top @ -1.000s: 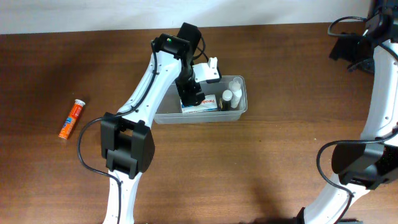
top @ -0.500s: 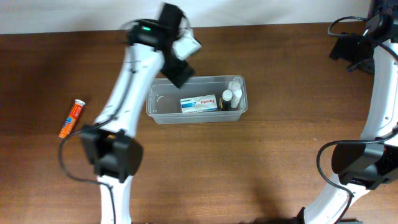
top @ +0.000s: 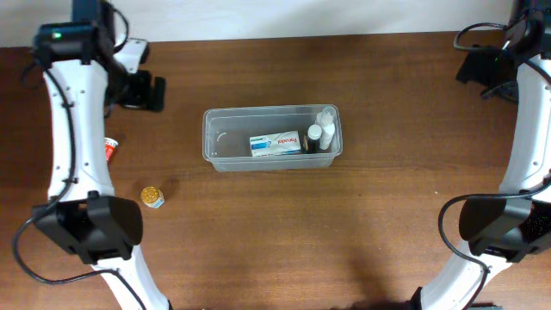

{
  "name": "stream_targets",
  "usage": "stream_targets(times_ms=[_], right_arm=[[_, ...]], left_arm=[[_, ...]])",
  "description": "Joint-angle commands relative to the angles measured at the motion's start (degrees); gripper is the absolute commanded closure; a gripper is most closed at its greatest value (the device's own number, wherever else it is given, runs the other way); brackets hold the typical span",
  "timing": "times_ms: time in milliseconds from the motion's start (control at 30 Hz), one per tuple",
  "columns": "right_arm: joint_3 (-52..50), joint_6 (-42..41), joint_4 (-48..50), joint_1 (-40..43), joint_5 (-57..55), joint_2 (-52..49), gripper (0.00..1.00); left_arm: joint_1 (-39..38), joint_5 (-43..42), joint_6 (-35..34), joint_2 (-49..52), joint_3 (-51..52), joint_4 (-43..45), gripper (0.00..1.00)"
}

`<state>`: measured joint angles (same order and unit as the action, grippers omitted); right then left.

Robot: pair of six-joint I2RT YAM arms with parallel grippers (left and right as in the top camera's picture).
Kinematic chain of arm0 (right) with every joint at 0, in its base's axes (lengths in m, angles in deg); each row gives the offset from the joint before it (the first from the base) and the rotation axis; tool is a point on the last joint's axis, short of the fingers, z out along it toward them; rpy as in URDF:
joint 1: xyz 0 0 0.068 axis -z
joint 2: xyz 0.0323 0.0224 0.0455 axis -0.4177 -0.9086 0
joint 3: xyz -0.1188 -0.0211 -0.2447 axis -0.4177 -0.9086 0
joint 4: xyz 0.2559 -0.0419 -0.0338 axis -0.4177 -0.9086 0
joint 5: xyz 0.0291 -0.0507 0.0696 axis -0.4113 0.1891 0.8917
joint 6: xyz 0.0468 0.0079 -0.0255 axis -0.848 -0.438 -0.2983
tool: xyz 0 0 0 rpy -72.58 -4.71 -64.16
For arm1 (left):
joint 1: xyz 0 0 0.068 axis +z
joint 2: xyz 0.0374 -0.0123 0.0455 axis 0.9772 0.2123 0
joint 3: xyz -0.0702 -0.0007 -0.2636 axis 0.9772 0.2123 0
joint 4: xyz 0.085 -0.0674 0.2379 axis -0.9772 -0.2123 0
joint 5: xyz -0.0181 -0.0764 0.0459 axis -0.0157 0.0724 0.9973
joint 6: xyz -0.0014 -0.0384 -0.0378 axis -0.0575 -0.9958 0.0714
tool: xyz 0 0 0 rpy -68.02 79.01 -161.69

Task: Pack container
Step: 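Move the left gripper to the orange Redoxon tube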

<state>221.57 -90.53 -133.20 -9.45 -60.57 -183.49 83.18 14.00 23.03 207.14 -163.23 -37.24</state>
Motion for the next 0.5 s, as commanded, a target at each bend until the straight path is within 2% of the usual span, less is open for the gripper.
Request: stream_targets(times_ms=[0, 233, 467], right_arm=[[0.3, -0.5, 0.2, 0.2, -0.9, 0.1, 0.02], [0.3, -0.5, 0.2, 0.2, -0.9, 0.1, 0.02], [0.3, -0.5, 0.2, 0.2, -0.9, 0.1, 0.02]], left_arm=[[3.1, -1.2, -2.6, -0.1, 4.2, -1.0, 0.01], [7.8, -1.0, -5.8, -0.1, 14.3, 2.4, 0.01], [10.4, 0.4, -5.9, -0.1, 17.5, 5.0, 0.01]])
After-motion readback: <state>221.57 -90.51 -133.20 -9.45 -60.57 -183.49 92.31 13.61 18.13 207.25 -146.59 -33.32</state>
